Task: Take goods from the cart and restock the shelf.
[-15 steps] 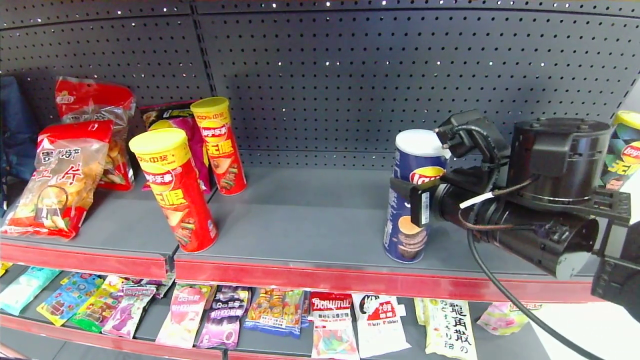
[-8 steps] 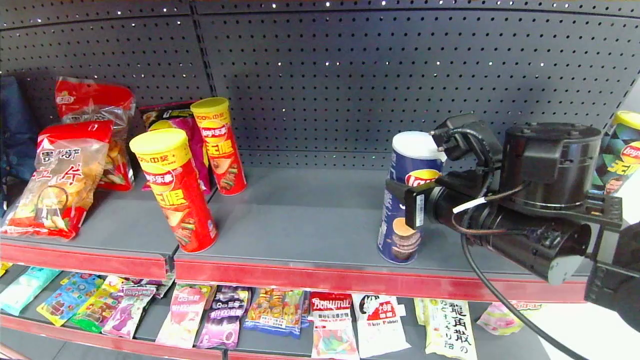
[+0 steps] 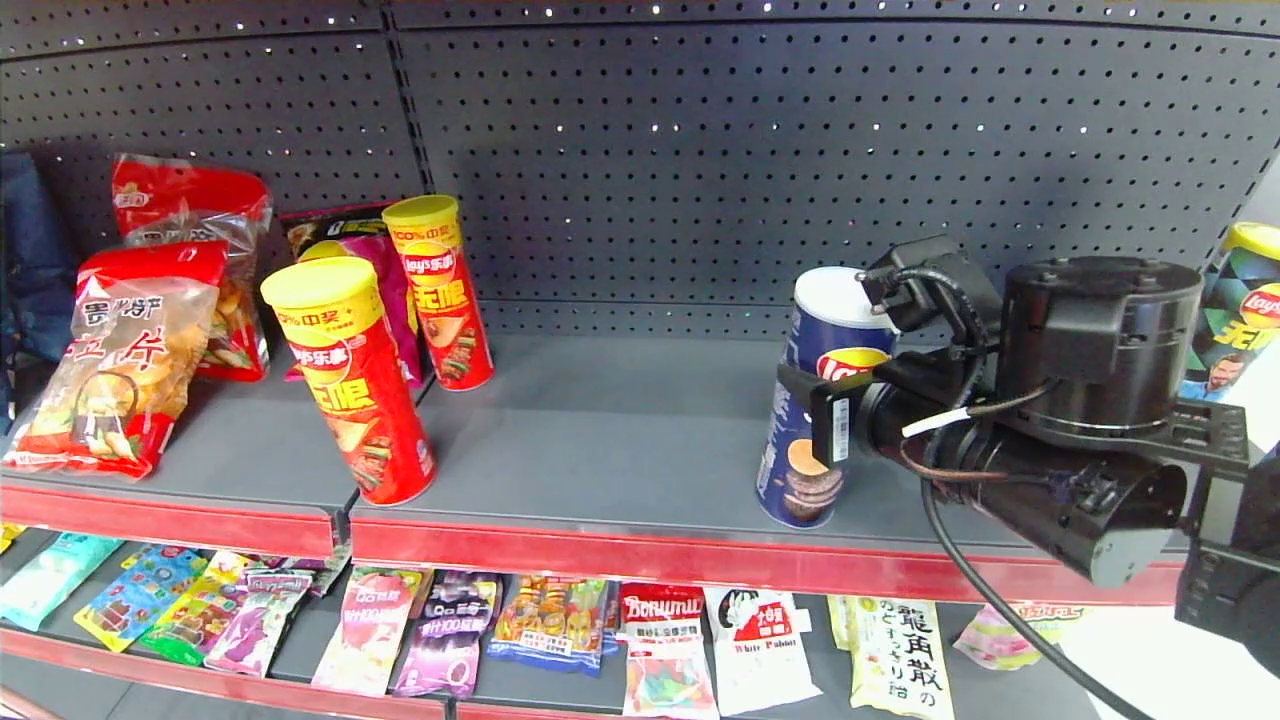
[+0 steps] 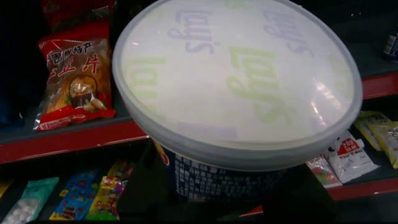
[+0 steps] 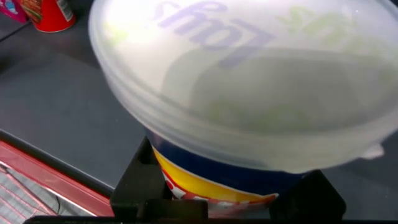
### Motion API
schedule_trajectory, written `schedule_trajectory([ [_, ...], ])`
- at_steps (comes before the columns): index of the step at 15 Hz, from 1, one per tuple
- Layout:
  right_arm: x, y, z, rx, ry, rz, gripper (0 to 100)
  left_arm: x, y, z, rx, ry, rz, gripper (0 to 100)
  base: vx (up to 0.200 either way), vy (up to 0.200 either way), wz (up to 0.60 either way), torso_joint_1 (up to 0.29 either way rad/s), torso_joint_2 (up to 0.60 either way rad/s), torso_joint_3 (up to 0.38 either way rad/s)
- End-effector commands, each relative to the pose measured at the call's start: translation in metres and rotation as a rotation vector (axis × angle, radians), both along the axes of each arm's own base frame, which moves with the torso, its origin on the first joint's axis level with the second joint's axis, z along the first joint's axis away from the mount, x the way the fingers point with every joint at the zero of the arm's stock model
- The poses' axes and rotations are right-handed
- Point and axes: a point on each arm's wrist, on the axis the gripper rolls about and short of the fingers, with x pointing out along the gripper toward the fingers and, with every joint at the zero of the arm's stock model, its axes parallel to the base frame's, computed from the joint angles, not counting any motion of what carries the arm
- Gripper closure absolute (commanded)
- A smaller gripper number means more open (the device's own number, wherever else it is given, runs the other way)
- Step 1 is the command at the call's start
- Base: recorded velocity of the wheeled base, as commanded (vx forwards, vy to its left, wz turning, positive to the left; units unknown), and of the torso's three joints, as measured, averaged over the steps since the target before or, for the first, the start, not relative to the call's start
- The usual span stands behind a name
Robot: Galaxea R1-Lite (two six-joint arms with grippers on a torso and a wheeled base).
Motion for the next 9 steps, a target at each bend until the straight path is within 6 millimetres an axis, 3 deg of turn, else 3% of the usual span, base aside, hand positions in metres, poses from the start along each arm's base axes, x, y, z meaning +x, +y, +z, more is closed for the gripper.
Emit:
schedule_trajectory([
  [1, -0.001, 0.001, -0.002, -0.008, 0.002, -0.006, 100, 0.0, 0.0, 0.0, 0.0, 0.001, 0.0, 100, 0.0, 0.0, 0.0, 0.0, 0.0, 0.0],
  [9, -0.012, -0.003, 0.003, -0.004, -0.014, -0.008, 100, 0.001, 0.0, -0.003, 0.0, 0.009, -0.002, 100, 0.0, 0.0, 0.0, 0.0, 0.0, 0.0],
])
